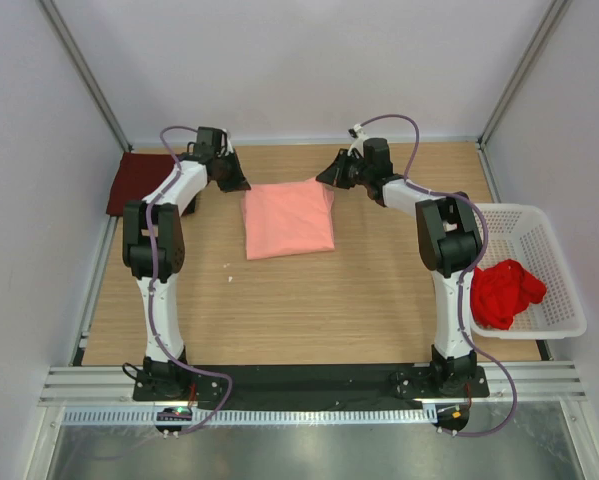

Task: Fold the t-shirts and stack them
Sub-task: Fold the tshirt

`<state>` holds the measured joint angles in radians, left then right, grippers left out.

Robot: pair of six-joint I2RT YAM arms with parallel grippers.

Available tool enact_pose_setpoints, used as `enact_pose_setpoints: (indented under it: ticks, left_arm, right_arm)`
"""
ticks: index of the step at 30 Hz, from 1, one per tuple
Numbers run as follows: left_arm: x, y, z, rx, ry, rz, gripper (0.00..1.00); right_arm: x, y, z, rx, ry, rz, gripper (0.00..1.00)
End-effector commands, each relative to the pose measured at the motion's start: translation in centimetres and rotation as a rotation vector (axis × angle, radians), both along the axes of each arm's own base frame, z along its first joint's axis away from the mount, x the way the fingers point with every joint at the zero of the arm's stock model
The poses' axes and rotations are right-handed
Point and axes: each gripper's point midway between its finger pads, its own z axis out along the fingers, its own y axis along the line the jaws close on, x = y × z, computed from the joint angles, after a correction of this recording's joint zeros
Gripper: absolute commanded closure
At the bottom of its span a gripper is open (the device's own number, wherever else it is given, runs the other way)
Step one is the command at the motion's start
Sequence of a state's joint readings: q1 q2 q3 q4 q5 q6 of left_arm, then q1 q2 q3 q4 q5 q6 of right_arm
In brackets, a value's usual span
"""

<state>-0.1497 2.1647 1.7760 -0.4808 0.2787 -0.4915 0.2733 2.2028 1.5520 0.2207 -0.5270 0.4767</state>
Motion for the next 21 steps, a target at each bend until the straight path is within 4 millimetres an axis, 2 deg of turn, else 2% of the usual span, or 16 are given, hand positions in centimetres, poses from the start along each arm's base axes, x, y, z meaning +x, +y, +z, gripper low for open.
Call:
enact_pose_setpoints:
  ticks: [1, 2, 5, 6, 9, 11, 12, 13, 16, 17, 21]
  left_arm:
    - [2.2, 2.0, 0.2, 0.014, -0.04, 0.12, 1.0]
    - [2.3, 2.6, -0.3, 0.031, -0.033, 0.148, 1.0]
    - [2.7, 3.7, -1.1, 0.045, -0.033, 0.21, 1.0]
    - [2.7, 4.5, -1.8, 0.073, -0.027, 0.245, 1.0]
    - [2.9, 5.5, -2.6, 0.081, -0.024, 0.289, 1.0]
    - [3.1, 6.1, -3.2, 0.077, -0.016, 0.313, 1.0]
    - [3.4, 6.2, -3.2, 0.077, -0.02, 0.321, 1.0]
    - [3.5, 6.4, -4.1, 0.072, -0.003, 0.325, 1.0]
    - [4.2, 6.4, -4.2, 0.06, 0.0, 0.319, 1.0]
    - [4.2, 6.3, -4.6, 0.059, 0.008, 0.311, 1.0]
    - [4.5, 6.3, -4.1, 0.059, -0.003, 0.303, 1.0]
  right_arm:
    - [2.7, 0.7, 3.1, 0.058, -0.129, -0.027, 0.98]
    - [2.9, 0.8, 2.0, 0.054, -0.114, -0.029, 0.98]
    - [3.8, 0.8, 1.3, 0.043, -0.119, -0.046, 0.98]
    - [4.0, 0.7, 0.5, 0.036, -0.107, -0.051, 0.98]
    - [4.9, 0.5, -0.3, 0.015, -0.112, -0.072, 0.98]
    - [5.4, 0.8, 0.1, 0.021, -0.121, -0.074, 0.98]
    - [5.5, 1.1, -0.6, 0.021, -0.112, -0.07, 0.97]
    - [5.8, 1.4, -0.1, 0.026, -0.122, -0.068, 0.88]
    - [6.1, 2.1, -0.1, 0.02, -0.125, -0.049, 0.73]
    - [6.0, 2.0, 0.0, 0.018, -0.123, -0.049, 0.63]
    - [5.3, 1.2, 1.3, -0.019, -0.144, -0.072, 0.51]
